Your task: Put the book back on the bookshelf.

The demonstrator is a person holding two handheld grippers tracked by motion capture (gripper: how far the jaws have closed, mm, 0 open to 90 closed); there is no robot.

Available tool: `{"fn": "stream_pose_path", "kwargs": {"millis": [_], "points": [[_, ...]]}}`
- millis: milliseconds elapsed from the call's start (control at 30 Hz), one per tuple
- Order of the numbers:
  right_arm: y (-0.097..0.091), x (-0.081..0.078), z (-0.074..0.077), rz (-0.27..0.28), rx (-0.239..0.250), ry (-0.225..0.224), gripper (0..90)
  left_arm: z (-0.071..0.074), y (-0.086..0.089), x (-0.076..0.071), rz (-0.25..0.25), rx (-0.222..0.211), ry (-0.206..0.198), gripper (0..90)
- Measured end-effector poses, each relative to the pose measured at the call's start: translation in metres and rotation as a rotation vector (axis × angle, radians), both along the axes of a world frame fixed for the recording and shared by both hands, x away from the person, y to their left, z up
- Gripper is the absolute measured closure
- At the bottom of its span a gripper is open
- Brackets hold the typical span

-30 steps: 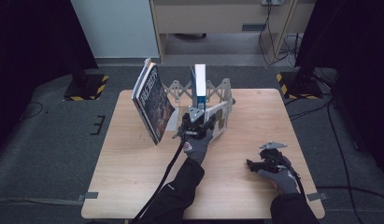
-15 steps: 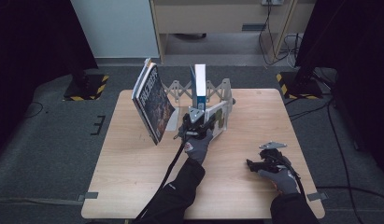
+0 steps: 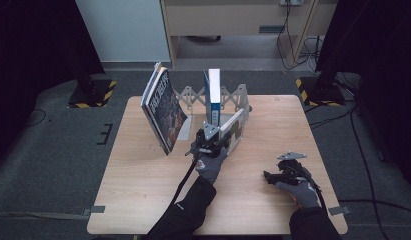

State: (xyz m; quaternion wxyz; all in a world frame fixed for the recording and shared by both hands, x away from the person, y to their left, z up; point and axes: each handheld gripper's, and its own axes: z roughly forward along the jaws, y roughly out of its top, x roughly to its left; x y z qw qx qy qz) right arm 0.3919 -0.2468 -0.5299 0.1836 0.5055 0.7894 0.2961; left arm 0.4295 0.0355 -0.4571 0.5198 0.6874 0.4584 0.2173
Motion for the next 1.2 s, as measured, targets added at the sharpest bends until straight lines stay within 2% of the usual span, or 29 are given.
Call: {"fn": "stream_pose_path", "kwargs": {"millis": [333, 567, 633, 867, 1000, 1200], "points": [[0.0, 0.0, 0.0, -0.005, -0.001, -0.001, 13.1, -0.012, 0.006, -0.009, -0.03, -0.018, 0.024, 71.9], [0.001, 0.0, 0.0, -0.002, 0.0, -0.002, 12.8, -0.025, 0.01, -0.013, -0.042, -0.022, 0.059, 71.4], [0.001, 0.0, 0.0, -0.003, 0.0, -0.003, 12.8, -0.028, 0.011, -0.014, -0.05, -0.034, 0.053, 70.9], [0.001, 0.0, 0.0, -0.002, -0.001, -0.003, 12.7, -0.03, 0.008, -0.015, -0.06, -0.028, 0.044, 69.2], [0.001, 0.0, -0.001, -0.004, -0.002, -0.005, 12.7, -0.033, 0.005, -0.013, -0.058, -0.043, 0.054, 68.1], [0.001, 0.0, -0.001, -0.003, -0.002, -0.006, 12.7, -0.034, 0.004, -0.006, -0.021, -0.04, 0.059, 70.4]]}}
